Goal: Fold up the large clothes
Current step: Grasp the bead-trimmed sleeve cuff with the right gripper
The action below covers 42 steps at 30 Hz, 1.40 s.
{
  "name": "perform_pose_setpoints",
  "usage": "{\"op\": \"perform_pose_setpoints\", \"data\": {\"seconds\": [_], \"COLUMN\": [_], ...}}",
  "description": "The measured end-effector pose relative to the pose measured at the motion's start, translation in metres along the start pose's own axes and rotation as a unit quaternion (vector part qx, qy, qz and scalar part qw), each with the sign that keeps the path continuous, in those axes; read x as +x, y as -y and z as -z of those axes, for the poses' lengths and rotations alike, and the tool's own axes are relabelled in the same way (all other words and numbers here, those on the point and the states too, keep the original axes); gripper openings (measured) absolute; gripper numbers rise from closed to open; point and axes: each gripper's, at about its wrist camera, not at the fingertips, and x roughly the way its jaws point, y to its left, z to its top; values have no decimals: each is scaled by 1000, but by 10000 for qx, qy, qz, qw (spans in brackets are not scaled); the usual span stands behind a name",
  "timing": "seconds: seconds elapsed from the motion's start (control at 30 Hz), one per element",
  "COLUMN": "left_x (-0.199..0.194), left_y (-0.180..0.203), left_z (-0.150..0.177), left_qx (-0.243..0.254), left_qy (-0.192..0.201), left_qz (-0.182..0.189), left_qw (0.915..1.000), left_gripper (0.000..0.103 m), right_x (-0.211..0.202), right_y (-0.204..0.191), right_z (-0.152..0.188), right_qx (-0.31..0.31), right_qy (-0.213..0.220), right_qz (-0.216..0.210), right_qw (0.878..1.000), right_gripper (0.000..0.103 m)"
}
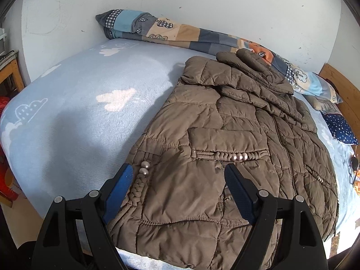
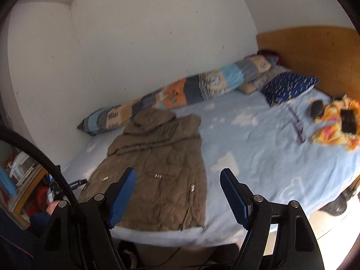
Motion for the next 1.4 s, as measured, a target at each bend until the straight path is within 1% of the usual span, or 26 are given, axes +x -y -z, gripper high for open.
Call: {"op": "perform_pose_setpoints", "data": {"seconds": [0.07,0.1,0.13,0.2,0.23,0.27,0.33,0.37,0.4,0.47,0.53,0.57,0.6,0.67,0.7,0.73,0.9,0.97,1.0,1.03,1.1,1.17,1.2,1.27,1.33,1.4], "left_x": [4,7,11,18,22,23,27,30,34,40,42,42,42,41,40,39,24,24,25,29,35,40,41,42,44,45], "left_y": [1,1,1,-5,-10,-16,-31,-37,-43,-55,-62,-64,-65,-65,-67,-69,-90,-99,-102,-105,-105,-100,-96,-90,-87,-85], "left_z": [-4,-5,-8,-11,-13,-14,-16,-16,-16,-17,-17,-17,-18,-19,-19,-18,-16,-11,-8,-5,1,5,5,6,8,12], "left_qx": [91,144,207,174,112,31,-223,-328,-462,-710,-919,-1009,-1042,-1039,-1029,-1033,-1209,-1339,-1388,-1400,-1373,-1250,-1190,-1055,-1011,-1008], "left_qy": [-151,-246,-373,-568,-674,-710,-815,-879,-966,-1047,-1064,-1054,-1037,-997,-991,-1005,-1006,-1104,-1205,-1340,-1544,-1711,-1753,-1806,-1904,-2001], "left_qz": [88,131,158,167,213,259,345,422,535,628,676,727,749,771,760,741,715,755,769,719,670,654,639,620,622,625], "left_qw": [9998,9995,9990,9981,9974,9971,9958,9947,9928,9900,9878,9866,9863,9866,9868,9868,9850,9819,9799,9784,9761,9751,9752,9759,9745,9726], "left_gripper": [82,82,82,82,82,82,82,82,82,82,82,82,82,82,82,82,82,82,82,82,81,72,71,68,68,68], "right_x": [35,56,69,104,118,133,151,159,165,173,179,183,186,195,198,200,210,215,215,215,213,211,211,211,213,216], "right_y": [12,19,31,50,58,67,78,85,93,102,103,102,99,95,94,94,88,81,78,73,69,70,71,73,71,72], "right_z": [13,18,20,25,28,32,38,43,48,54,58,61,63,69,71,72,71,70,69,67,65,66,67,69,69,72], "right_qx": [329,550,735,1123,1243,1326,1381,1491,1677,1931,2033,2044,2017,1886,1841,1825,1803,1664,1595,1534,1439,1464,1483,1506,1480,1505], "right_qy": [-510,-798,-926,-1413,-1571,-1671,-1865,-1992,-2077,-2183,-2231,-2298,-2368,-2529,-2581,-2610,-2710,-2749,-2749,-2719,-2680,-2680,-2688,-2721,-2775,-2874], "right_qz": [-217,-310,-300,-415,-359,-187,-101,10,19,-201,-292,-381,-413,-321,-253,-191,-286,-272,-317,-348,-393,-377,-341,-291,-185,-162], "right_qw": [9979,9948,9925,9827,9791,9768,9726,9686,9637,9564,9529,9508,9495,9484,9481,9478,9451,9466,9476,9494,9518,9515,9511,9500,9491,9458], "right_gripper": [82,82,82,82,81,81,80,79,77,77,75,73,67,62,57,55,55,55,50,41,37,36,36,42,54,59]}}
